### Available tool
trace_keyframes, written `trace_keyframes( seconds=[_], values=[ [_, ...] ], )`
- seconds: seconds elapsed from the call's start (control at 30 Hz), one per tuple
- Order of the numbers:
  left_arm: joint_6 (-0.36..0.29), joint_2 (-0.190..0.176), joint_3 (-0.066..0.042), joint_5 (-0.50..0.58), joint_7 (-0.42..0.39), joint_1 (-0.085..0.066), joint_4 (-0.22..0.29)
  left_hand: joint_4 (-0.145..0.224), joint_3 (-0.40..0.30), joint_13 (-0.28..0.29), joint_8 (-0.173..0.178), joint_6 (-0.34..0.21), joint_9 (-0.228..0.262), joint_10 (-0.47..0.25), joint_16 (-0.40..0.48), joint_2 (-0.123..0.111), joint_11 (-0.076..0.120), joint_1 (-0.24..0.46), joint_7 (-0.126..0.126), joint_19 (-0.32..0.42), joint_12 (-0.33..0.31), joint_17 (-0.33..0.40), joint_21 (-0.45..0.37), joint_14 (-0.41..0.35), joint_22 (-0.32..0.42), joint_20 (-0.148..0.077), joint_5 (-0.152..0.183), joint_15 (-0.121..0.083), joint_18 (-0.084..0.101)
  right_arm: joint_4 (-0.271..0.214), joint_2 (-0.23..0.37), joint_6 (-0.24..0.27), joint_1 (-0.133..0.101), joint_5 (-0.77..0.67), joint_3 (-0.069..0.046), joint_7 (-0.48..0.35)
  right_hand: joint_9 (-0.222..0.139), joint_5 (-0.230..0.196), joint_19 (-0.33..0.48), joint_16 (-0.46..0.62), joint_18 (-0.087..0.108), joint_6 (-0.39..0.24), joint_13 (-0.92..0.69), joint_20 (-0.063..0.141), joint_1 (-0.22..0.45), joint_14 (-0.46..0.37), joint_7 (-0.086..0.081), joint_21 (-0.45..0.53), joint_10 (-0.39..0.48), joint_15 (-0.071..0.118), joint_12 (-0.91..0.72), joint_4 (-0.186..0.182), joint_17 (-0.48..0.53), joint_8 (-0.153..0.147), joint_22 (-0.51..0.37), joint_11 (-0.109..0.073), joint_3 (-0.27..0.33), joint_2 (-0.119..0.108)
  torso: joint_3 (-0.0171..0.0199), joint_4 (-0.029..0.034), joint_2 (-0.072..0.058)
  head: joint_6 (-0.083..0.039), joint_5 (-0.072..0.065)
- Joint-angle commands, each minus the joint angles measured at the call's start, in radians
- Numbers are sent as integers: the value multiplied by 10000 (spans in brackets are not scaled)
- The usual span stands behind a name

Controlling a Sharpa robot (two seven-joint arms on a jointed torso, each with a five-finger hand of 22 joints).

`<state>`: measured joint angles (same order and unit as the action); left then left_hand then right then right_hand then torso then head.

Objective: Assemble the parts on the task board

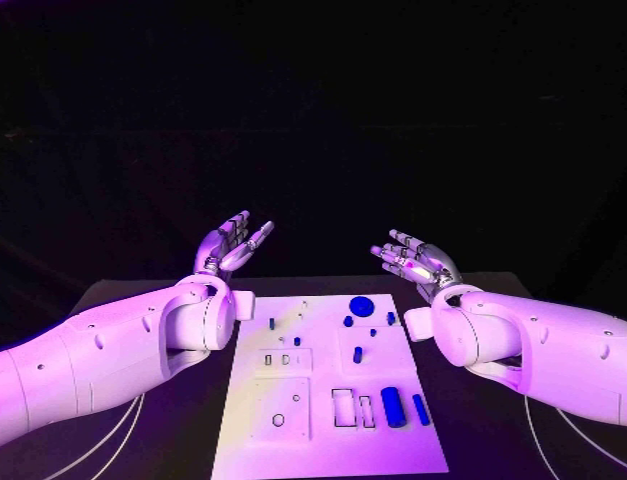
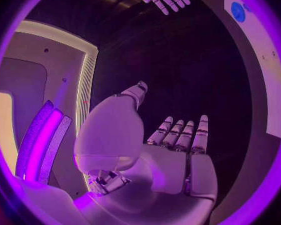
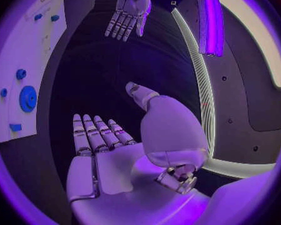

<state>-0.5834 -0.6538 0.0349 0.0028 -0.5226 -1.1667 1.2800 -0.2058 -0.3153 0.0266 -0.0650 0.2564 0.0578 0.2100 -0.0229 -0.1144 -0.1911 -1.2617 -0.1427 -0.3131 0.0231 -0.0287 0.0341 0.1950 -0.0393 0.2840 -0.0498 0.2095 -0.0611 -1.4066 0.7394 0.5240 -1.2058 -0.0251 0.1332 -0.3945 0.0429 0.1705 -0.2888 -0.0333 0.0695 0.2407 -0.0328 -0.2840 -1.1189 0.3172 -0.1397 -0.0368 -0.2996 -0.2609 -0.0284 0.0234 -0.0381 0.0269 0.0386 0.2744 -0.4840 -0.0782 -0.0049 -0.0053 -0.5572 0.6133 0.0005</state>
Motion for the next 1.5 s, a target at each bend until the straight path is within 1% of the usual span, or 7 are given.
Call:
trace_keyframes(
  seconds=[0.03,0.27,0.3,0.4,0.77,1.2,1.5],
  values=[
    [950,61,7,-42,-337,-47,-97,-59,-159,20,-88,156,31,130,-48,-35,-57,-439,-939,-145,49,-24,72,39,-22,78,-60,153,-167,208,-63,-1906,-172,-500,118,692,118,68,-781,-221,299,700,-81,-68,-1008,982,-1620,-273,-839,11,-154,378,-145,194,137,5,-360,-3,-1,-2,-3,-3,-1],
    [950,61,7,-42,-337,-47,-97,-286,-116,81,-131,413,67,709,-247,34,-284,-675,-1144,-714,134,-170,220,912,-99,82,-52,401,-260,425,-119,-2432,-377,-599,290,904,844,-404,-4979,-1303,1022,4656,-335,10,-1760,5404,-1295,-1870,-5584,719,-811,780,-749,1314,818,-508,-431,-234,-1,-2,-3,-3,-1],
    [1144,-625,9,-334,-27,-94,396,-349,-100,113,-218,725,127,1176,-362,66,-422,-743,-1270,-1224,179,-251,336,1434,-155,83,-47,467,-296,859,49,-1517,-601,-4192,288,556,902,-390,-5109,-1337,1068,5025,-325,23,-1790,5594,-1244,-1938,-5810,780,-803,791,-762,1407,829,-566,-437,-273,-95,22,-291,38,46],
    [1151,-811,10,-461,3,-106,615,-344,-132,170,-424,1432,263,2144,-613,109,-533,-879,-1344,-2626,243,-421,667,2616,-297,68,-49,333,-495,846,76,-1251,-698,-5265,288,692,1012,-369,-5484,-1446,1128,5859,-313,119,-1836,6154,-1142,-2136,-6369,940,-747,815,-798,1589,870,-700,-452,-395,-82,49,-362,22,21],
    [1256,-1380,-21,-599,27,-154,1403,217,-602,398,-1574,5174,954,6927,-1818,19,-203,-1101,-1126,-5421,642,-1445,1839,6885,-616,-53,-49,-359,-1223,803,157,-1209,-991,-8929,285,1618,1016,-289,-6395,-1716,1114,6656,-317,589,-1902,7611,-867,-2917,-7516,1386,-469,824,-987,1629,1194,-1033,-460,-717,-61,84,-657,6,-62],
    [1687,-2333,-211,-919,189,-173,3038,489,-967,422,-1798,5728,1089,7891,-2399,-203,56,-1050,-943,-6404,488,-2390,2680,7896,-939,-453,-46,-720,-1223,516,204,-1980,-1237,-13447,275,3569,1246,-48,-7882,-3729,1115,7633,-433,1652,-1789,10946,-316,-6266,-8833,2456,-361,602,-3317,1586,3332,-1708,-318,-1286,-64,264,-1248,-74,-243],
    [1865,-2844,-303,-905,180,-207,4066,517,-1015,435,-1787,5754,1137,8005,-2826,-255,81,-903,-964,-6604,468,-2892,3133,8110,-1175,-583,-50,-804,-1197,524,29,-2330,-1242,-15101,275,4232,1637,551,-8807,-6245,843,7603,-750,1809,-1549,11306,-132,-9035,-8513,2606,-371,304,-5710,1430,6327,-1826,-733,-1723,-72,367,-1630,-139,-320]
  ],
)
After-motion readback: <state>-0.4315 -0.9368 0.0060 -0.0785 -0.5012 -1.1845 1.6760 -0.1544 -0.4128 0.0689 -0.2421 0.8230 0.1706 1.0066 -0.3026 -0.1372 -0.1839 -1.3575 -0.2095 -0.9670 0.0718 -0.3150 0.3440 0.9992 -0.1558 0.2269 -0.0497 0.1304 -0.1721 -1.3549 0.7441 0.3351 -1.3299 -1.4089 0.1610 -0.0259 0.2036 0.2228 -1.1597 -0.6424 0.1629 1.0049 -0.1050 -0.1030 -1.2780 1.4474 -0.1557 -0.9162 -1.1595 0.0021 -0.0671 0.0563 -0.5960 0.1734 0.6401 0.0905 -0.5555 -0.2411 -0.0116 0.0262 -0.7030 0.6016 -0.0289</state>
